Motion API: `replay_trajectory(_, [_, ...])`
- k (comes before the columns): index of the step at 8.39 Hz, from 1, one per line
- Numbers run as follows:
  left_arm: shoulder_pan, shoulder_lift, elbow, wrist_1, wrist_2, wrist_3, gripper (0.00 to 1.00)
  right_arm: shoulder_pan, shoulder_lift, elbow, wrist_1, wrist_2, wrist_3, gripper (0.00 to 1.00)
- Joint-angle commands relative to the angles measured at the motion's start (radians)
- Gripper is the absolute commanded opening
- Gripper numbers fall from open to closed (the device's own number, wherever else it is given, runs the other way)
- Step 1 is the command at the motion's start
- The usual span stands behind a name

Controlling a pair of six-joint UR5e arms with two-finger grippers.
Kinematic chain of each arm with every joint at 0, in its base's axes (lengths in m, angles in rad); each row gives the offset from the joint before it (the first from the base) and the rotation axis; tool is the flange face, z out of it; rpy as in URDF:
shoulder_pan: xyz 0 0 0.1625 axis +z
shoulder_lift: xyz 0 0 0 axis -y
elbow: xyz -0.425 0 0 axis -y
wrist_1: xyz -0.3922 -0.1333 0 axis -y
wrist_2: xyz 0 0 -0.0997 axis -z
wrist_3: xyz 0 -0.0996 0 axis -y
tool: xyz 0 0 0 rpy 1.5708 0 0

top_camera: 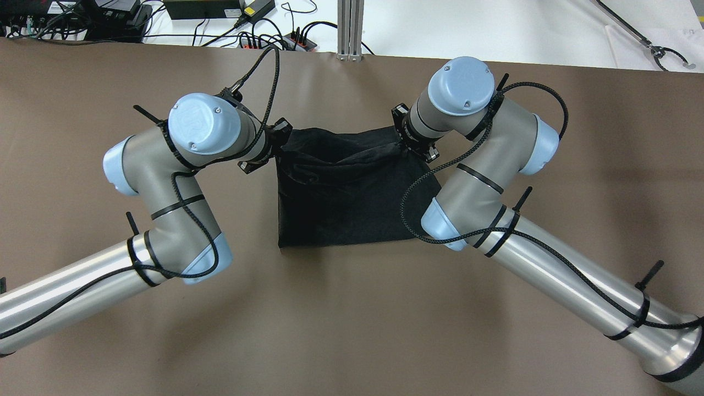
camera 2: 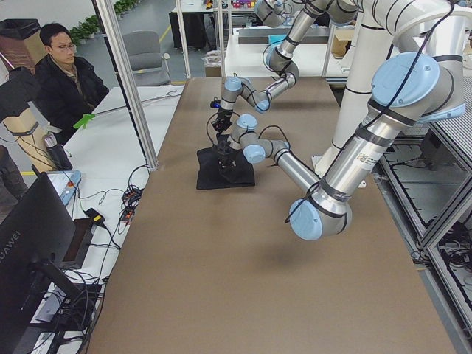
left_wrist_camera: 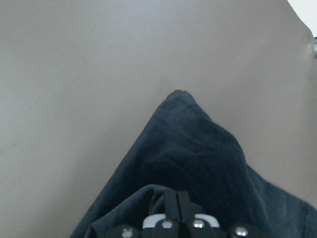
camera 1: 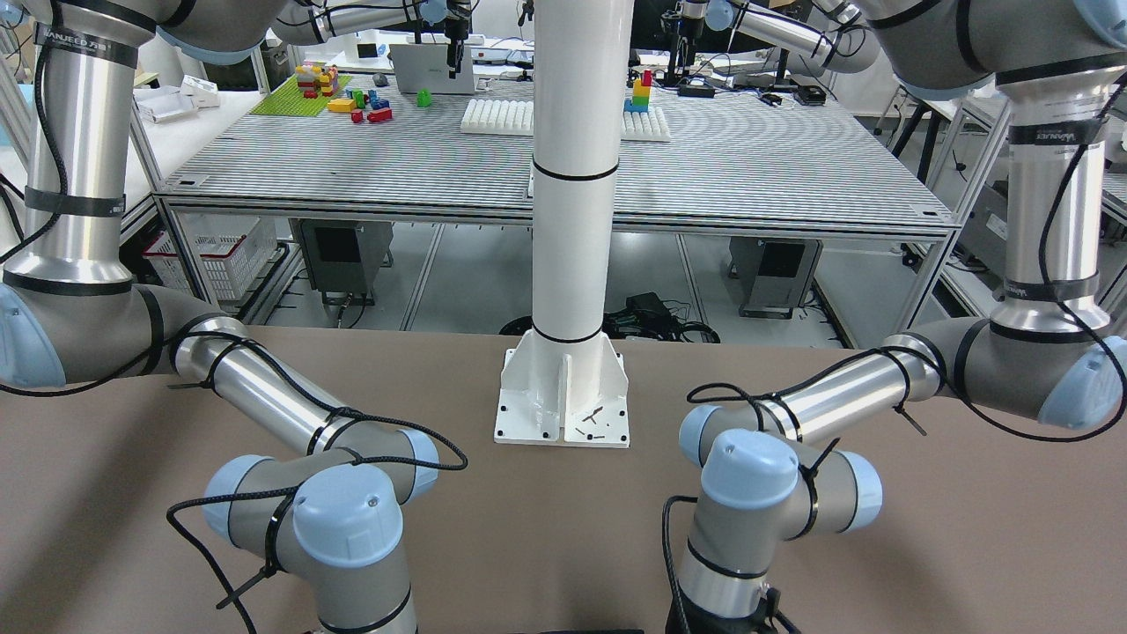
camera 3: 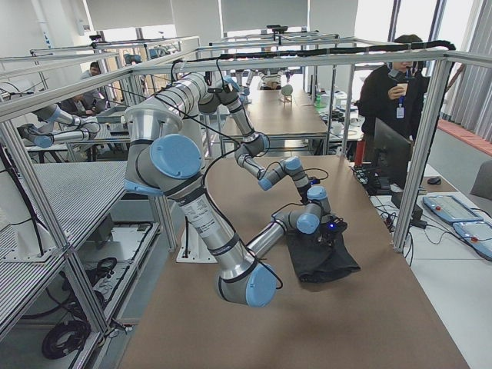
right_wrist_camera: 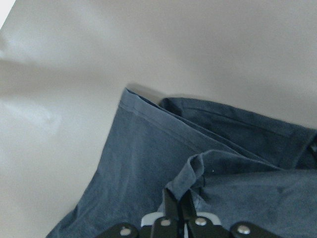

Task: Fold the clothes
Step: 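Lower the folded edge onto the shirt and open both grippers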

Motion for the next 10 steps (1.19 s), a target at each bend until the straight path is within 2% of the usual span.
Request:
replay_trajectory(1, [-0.074, -0.169, 0.403, -0.241, -0.001, 0.095, 0.71, 0.040, 0.093, -0.241, 0.156, -0.008, -0.172, 0.94])
replay_trajectory(2, [-0.088, -0.182, 0.453, -0.262, 0.000, 0.157, 0.94, 0.041, 0.094, -0.244, 0.167, -0.013, -0.195, 0.95])
replay_trajectory(8, [-0.137, -0.177, 0.429, -0.263, -0.041, 0.182, 0.94, 0.067, 0.093, -0.241, 0.165, -0.023, -0.338, 0.95])
replay_trajectory(9, [-0.155, -0.165, 0.420, -0.263, -0.096, 0.305, 0.94, 0.073, 0.079, -0.241, 0.164, -0.025, -0.435, 0.95])
replay_trajectory(10, [-0.189, -0.132, 0.382, -0.250, -0.128, 0.529, 0.94, 0.120, 0.053, -0.238, 0.165, -0.023, -0.585, 0.95])
